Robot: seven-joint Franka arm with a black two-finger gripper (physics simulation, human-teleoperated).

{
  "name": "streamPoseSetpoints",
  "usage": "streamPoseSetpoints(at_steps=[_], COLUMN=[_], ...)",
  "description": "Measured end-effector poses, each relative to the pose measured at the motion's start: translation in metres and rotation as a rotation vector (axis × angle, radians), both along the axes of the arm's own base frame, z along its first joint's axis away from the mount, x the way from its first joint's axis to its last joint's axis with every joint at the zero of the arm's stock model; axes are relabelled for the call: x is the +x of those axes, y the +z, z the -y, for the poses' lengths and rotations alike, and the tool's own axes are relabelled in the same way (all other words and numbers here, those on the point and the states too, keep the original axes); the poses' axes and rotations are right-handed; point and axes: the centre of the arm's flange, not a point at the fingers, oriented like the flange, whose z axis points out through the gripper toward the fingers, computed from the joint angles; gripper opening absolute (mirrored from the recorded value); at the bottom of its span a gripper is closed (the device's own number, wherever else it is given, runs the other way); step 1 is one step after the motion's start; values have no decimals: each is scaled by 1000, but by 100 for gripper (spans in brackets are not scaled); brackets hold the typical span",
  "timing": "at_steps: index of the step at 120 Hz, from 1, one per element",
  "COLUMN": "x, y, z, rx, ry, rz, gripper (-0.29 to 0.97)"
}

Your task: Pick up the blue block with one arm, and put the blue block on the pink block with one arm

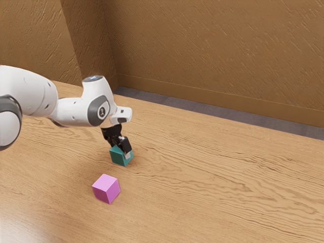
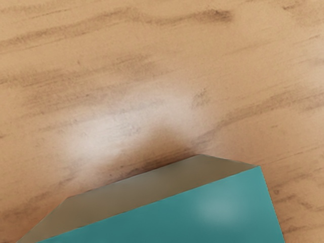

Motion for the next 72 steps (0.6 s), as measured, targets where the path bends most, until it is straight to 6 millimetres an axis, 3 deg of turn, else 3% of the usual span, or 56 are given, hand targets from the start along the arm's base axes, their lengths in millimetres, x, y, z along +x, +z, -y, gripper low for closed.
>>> streamPoseSetpoints(at_steps=[49,72], x=[7,7], y=[-3,-6], z=[0,-1], rx=[-6,-6], ry=[10,15], rz=[6,3], gripper=[67,49])
